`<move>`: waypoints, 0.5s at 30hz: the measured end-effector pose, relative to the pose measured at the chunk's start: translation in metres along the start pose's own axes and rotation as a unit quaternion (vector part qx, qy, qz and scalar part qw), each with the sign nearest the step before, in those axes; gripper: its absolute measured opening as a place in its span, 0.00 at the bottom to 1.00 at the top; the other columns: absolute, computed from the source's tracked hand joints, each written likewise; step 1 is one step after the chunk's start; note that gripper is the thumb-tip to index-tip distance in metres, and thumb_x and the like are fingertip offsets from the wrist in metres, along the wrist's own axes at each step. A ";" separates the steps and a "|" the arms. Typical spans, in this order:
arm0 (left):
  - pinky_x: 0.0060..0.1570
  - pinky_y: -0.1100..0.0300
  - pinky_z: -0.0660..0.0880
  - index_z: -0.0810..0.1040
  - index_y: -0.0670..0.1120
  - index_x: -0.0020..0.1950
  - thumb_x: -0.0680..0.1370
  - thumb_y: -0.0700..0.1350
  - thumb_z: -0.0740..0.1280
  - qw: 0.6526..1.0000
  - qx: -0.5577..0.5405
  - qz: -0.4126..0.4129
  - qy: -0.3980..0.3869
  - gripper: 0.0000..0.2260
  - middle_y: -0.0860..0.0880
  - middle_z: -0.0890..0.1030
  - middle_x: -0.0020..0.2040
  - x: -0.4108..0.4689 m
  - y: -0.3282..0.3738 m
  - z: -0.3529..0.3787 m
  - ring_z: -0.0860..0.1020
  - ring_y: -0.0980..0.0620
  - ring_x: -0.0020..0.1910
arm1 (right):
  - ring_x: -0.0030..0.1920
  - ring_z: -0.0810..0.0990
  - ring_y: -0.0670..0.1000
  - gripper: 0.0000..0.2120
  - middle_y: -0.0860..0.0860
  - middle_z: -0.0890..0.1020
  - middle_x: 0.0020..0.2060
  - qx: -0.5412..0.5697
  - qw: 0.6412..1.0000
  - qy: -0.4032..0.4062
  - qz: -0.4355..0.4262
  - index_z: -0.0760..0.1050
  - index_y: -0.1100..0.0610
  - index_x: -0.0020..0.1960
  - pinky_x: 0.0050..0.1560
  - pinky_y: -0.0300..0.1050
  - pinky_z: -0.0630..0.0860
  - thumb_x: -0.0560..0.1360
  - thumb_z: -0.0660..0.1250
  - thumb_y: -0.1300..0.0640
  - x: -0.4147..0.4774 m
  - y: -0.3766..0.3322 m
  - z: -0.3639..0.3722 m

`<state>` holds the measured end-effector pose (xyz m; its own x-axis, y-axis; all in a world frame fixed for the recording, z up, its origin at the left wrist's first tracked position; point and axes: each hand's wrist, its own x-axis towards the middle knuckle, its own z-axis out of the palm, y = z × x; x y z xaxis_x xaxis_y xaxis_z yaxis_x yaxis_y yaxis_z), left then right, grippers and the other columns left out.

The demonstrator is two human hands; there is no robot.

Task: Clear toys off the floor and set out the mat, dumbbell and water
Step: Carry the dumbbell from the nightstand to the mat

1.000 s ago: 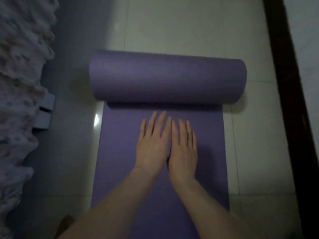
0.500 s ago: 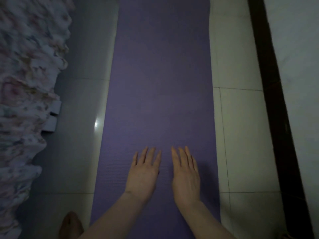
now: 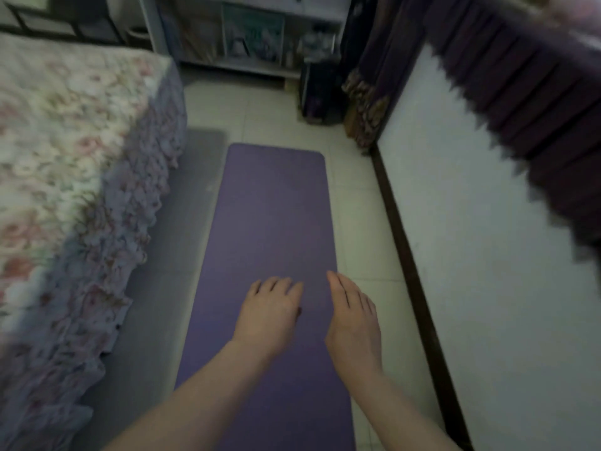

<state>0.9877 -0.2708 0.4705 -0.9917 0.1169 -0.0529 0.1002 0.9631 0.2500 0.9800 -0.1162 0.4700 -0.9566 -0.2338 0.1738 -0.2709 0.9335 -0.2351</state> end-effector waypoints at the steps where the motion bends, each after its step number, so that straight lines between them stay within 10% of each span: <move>1: 0.61 0.47 0.71 0.74 0.48 0.65 0.74 0.49 0.69 1.000 0.000 0.011 0.028 0.20 0.46 0.79 0.62 0.003 0.011 -0.032 0.76 0.42 0.62 | 0.63 0.76 0.53 0.35 0.53 0.76 0.64 -0.005 1.000 0.012 -0.010 0.68 0.57 0.70 0.63 0.46 0.70 0.64 0.50 0.63 0.007 -0.001 -0.035; 15: 0.52 0.48 0.75 0.77 0.49 0.61 0.78 0.53 0.63 0.969 0.002 0.139 0.206 0.15 0.47 0.82 0.55 0.011 0.196 -0.323 0.79 0.44 0.53 | 0.62 0.74 0.54 0.31 0.52 0.71 0.68 -0.079 0.980 0.133 -0.128 0.61 0.55 0.73 0.58 0.48 0.72 0.72 0.64 0.64 0.040 0.042 -0.366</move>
<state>0.9704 -0.1586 0.8310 -0.8740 0.2652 0.4071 0.3671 0.9093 0.1959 0.9694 0.0127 0.8172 -0.7921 -0.4065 0.4553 -0.4584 0.8887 -0.0041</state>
